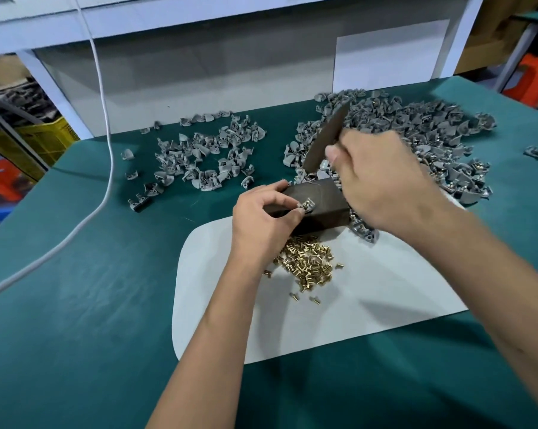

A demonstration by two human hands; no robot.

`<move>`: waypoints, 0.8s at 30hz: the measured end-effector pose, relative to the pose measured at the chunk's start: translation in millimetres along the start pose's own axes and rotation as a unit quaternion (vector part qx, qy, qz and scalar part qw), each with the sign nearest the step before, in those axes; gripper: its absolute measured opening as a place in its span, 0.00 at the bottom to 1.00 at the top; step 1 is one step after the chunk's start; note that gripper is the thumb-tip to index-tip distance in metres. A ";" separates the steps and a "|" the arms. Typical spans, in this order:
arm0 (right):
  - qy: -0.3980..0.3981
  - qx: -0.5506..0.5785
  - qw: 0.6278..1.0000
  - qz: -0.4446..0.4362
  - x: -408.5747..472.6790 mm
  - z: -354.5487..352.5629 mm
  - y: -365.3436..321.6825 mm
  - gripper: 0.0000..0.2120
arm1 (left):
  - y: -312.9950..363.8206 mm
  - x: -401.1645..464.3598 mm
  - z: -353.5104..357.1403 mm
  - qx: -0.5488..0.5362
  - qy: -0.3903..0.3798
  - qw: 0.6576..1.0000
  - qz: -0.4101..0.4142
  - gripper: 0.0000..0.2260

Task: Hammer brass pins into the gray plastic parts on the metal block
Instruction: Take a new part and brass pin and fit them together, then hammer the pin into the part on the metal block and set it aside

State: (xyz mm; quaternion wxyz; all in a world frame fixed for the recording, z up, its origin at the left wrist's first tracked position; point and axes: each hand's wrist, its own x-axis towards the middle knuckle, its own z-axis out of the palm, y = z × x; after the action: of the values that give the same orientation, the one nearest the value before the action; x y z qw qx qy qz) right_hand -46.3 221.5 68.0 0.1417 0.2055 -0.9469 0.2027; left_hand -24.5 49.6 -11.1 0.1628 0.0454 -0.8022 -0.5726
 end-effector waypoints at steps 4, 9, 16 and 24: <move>-0.114 -0.066 0.991 0.003 -1.2 7.4 -3.5 0.13 | 2.3 -2.3 0.5 -0.014 0.004 1.000 -0.002 0.07; 0.031 0.002 0.999 -0.016 0.5 3.2 -0.6 0.13 | -0.4 -0.9 -0.1 -0.013 -0.004 1.000 -0.009 0.06; -0.069 -0.021 0.997 0.005 -1.5 2.0 19.7 0.12 | 1.3 -3.1 -0.9 -0.002 -0.008 1.000 -0.014 0.04; -0.072 -0.080 0.975 0.192 -31.5 -18.0 97.6 0.08 | 3.7 -2.8 -2.4 -0.085 0.005 0.995 -0.053 0.04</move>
State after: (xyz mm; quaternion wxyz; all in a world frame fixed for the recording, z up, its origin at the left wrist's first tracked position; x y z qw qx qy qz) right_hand -59.0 321.2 41.0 0.0477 0.0216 -0.9896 0.1342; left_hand -20.7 49.4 -7.5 0.1395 0.0769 -0.7462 -0.6464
